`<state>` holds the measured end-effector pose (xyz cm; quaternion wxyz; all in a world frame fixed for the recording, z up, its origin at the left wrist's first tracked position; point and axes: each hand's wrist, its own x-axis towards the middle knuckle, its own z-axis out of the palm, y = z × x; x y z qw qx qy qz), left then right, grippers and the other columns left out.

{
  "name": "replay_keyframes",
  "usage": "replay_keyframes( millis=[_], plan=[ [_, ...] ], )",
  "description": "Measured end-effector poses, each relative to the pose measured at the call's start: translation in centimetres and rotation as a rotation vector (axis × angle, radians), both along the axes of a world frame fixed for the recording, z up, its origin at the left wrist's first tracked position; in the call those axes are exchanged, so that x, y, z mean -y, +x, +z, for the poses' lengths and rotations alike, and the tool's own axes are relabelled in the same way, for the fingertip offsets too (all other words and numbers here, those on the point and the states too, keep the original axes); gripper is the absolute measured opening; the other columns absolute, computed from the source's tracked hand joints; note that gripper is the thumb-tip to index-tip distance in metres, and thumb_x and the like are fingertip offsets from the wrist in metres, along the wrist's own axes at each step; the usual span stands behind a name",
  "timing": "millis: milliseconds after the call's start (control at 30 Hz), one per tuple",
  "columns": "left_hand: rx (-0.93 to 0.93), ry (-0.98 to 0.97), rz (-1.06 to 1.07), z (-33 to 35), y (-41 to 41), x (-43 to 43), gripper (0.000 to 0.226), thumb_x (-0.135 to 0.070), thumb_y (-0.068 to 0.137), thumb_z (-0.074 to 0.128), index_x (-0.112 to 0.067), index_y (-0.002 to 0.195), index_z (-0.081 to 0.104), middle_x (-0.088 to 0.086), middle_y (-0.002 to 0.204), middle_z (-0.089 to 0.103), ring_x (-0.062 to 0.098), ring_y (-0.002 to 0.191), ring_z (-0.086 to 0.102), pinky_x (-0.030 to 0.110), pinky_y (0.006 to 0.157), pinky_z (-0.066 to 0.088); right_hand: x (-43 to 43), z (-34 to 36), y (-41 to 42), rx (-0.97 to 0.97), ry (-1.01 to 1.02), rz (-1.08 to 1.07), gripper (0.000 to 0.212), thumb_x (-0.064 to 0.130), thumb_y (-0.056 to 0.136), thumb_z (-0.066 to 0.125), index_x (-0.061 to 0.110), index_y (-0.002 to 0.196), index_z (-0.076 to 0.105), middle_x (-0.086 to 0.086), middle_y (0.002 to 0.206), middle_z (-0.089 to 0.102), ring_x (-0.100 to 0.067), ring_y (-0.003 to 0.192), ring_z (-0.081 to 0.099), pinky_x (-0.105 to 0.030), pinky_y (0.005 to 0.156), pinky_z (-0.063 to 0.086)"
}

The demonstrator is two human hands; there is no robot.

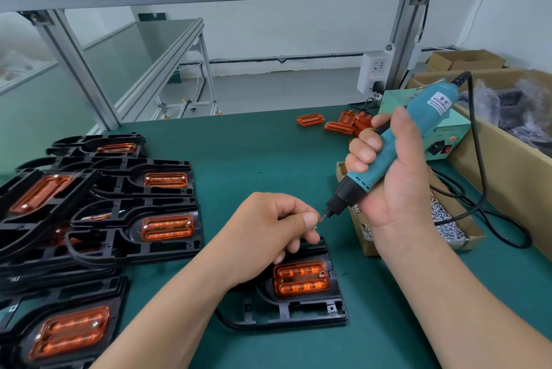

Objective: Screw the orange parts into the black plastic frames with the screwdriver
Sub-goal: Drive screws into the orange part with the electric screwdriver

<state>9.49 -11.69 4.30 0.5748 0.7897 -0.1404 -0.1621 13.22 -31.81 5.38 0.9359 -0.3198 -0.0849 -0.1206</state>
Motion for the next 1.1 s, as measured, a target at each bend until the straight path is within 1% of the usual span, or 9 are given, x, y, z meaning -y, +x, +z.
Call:
replay_keyframes(
  millis=[200, 300, 400, 467, 567, 600, 733, 900, 1100],
  plan=[
    [0.124, 0.203, 0.014, -0.1, 0.2, -0.4, 0.021, -0.040, 0.105, 0.056, -0.033, 0.094, 0.073, -0.010, 0.079, 0.077, 0.008, 0.053, 0.050, 0.020, 0.052, 0.045, 0.4, 0.0, 0.2, -0.028, -0.006, 0.038, 0.027, 0.038, 0.108, 0.054, 0.018, 0.091, 0.060, 0.006, 0.068, 0.046, -0.006, 0.054, 0.046, -0.019, 0.048, 0.042],
    [0.297, 0.401, 0.035, 0.0, 0.3, -0.8, 0.017, -0.047, 0.100, 0.058, -0.039, 0.095, 0.072, -0.017, 0.061, 0.059, 0.001, 0.051, 0.047, 0.019, 0.054, 0.043, 0.6, 0.1, 0.3, -0.014, -0.074, 0.101, 0.026, 0.038, 0.106, 0.054, 0.018, 0.091, 0.059, 0.005, 0.067, 0.045, -0.006, 0.052, 0.046, -0.020, 0.046, 0.042],
    [0.342, 0.595, -0.016, 0.5, 0.2, -1.0, 0.024, -0.057, 0.090, 0.064, -0.044, 0.109, 0.073, -0.019, 0.061, 0.054, -0.001, 0.058, 0.051, 0.023, 0.056, 0.036, 0.4, 0.1, 0.1, 0.001, -0.164, 0.179, 0.024, 0.035, 0.106, 0.052, 0.017, 0.091, 0.059, 0.005, 0.065, 0.045, -0.006, 0.049, 0.046, -0.020, 0.044, 0.041],
    [0.352, 0.690, -0.080, 0.7, 0.0, -1.1, 0.043, -0.065, 0.083, 0.068, -0.047, 0.122, 0.070, -0.020, 0.072, 0.058, -0.006, 0.072, 0.055, 0.019, 0.063, 0.038, 0.2, 0.0, -0.1, 0.011, -0.218, 0.241, 0.024, 0.033, 0.107, 0.050, 0.017, 0.091, 0.059, 0.004, 0.064, 0.045, -0.007, 0.047, 0.046, -0.020, 0.043, 0.041],
    [0.382, 0.776, -0.153, 0.6, -0.1, -0.9, 0.061, -0.065, 0.079, 0.071, -0.043, 0.136, 0.064, -0.022, 0.121, 0.069, -0.001, 0.111, 0.060, 0.022, 0.087, 0.046, -0.4, -0.2, -0.5, 0.031, -0.289, 0.329, 0.020, 0.032, 0.103, 0.058, 0.017, 0.089, 0.061, 0.003, 0.063, 0.047, -0.008, 0.046, 0.047, -0.021, 0.041, 0.040],
    [0.385, 0.785, -0.166, 0.4, 0.0, -0.8, 0.063, -0.065, 0.079, 0.072, -0.041, 0.137, 0.064, -0.020, 0.128, 0.068, 0.002, 0.117, 0.060, 0.024, 0.092, 0.048, -0.6, -0.2, -0.6, 0.042, -0.313, 0.345, 0.019, 0.033, 0.100, 0.064, 0.017, 0.089, 0.061, 0.002, 0.063, 0.048, -0.008, 0.046, 0.048, -0.022, 0.041, 0.040],
    [0.362, 0.775, -0.167, 0.0, 0.1, -0.7, 0.062, -0.064, 0.075, 0.076, -0.039, 0.131, 0.066, -0.019, 0.115, 0.069, 0.002, 0.102, 0.059, 0.022, 0.081, 0.045, -1.1, -0.2, -0.9, 0.064, -0.368, 0.379, 0.040, 0.045, 0.081, 0.086, 0.017, 0.090, 0.061, 0.001, 0.063, 0.049, -0.010, 0.045, 0.048, -0.022, 0.042, 0.041],
    [0.341, 0.788, -0.149, -0.6, 0.5, -0.5, 0.055, -0.064, 0.074, 0.079, -0.041, 0.123, 0.066, -0.016, 0.102, 0.066, 0.005, 0.092, 0.056, 0.027, 0.075, 0.045, -1.0, 0.0, -1.2, 0.102, -0.328, 0.380, 0.038, 0.046, 0.083, 0.084, 0.017, 0.090, 0.062, 0.002, 0.063, 0.049, -0.009, 0.045, 0.049, -0.022, 0.041, 0.041],
    [0.304, 0.762, -0.137, -0.9, 0.7, -0.5, 0.050, -0.062, 0.073, 0.082, -0.042, 0.116, 0.066, -0.017, 0.086, 0.061, -0.003, 0.079, 0.053, 0.026, 0.067, 0.041, -0.9, 0.3, -1.5, 0.130, -0.342, 0.397, 0.037, 0.045, 0.084, 0.083, 0.016, 0.092, 0.061, 0.001, 0.063, 0.049, -0.009, 0.045, 0.049, -0.021, 0.042, 0.042]
  ],
)
